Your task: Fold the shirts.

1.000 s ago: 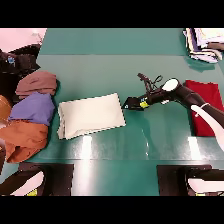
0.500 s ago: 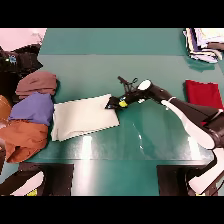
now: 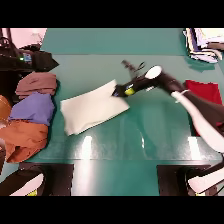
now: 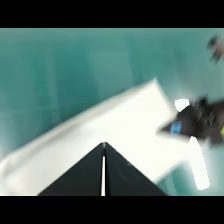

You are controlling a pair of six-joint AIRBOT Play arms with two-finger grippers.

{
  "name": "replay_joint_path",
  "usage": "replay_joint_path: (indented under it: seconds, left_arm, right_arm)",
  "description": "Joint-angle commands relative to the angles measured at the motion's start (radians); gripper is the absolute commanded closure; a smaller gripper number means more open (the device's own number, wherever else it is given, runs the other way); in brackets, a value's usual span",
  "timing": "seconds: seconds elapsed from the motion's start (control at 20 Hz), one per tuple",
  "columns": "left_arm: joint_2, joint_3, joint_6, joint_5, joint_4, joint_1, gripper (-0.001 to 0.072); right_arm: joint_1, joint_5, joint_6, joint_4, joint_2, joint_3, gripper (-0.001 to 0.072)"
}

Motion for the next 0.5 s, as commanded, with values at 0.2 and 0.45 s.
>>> replay_joint_path:
  seconds: [0.2,0.45]
  left_arm:
    - [0.0,0.001,-0.058,0.095,-0.003,-0.162,0.0684]
    - [0.0,0.001,-0.066,0.154,-0.003,-0.217,0.0684]
  right_arm:
    - [-0.562,0.016,0.007,-0.178,0.258,0.006,0.0696]
    - [-0.882,0.0,0.03,-0.133,0.257,0.005,0.0696]
